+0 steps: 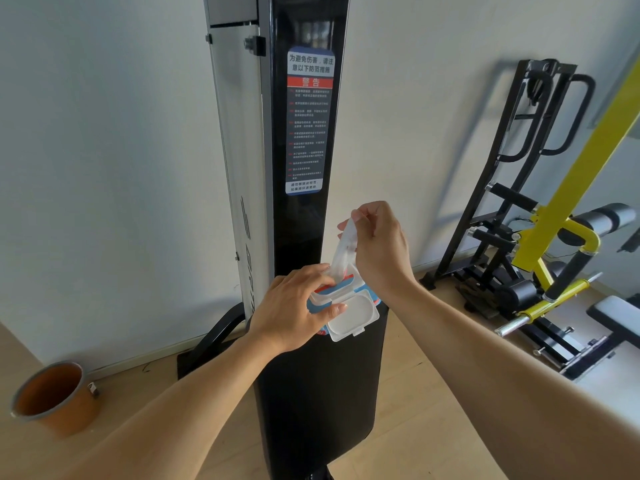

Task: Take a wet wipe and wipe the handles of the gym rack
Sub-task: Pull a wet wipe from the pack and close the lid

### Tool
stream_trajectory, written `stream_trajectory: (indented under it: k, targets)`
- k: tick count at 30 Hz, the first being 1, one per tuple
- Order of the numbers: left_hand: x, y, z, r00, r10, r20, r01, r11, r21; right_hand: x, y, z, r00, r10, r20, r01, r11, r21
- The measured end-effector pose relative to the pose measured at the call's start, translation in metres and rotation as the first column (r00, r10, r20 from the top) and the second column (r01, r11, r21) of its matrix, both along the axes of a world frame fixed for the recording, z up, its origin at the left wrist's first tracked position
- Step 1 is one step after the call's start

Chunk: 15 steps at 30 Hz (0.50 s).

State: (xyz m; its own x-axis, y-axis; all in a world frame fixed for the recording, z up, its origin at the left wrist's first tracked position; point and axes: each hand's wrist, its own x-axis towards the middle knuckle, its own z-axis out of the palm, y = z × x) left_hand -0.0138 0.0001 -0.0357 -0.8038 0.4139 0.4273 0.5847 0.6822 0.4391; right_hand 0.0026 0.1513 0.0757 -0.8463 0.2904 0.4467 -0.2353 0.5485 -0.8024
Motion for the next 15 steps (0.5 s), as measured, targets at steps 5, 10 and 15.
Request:
stream_trajectory:
  k: [5,10,15]
  targets:
    - [0.001,0.000,0.002,1.000,0.000,0.020,0.000,1.000,0.019,0.000,0.002,0.020,0.993,-0.012,-0.121,-0.002,0.993,-0.118]
    - [0.001,0.001,0.002,1.000,-0.005,0.025,0.004,1.000,0.031,0.001,0.005,0.038,0.964,-0.079,-0.256,0.005,0.960,-0.279]
    - [0.000,0.001,0.002,1.000,0.001,0.031,-0.002,0.999,0.039,0.004,0.001,0.053,0.930,-0.079,-0.360,-0.033,0.955,-0.294]
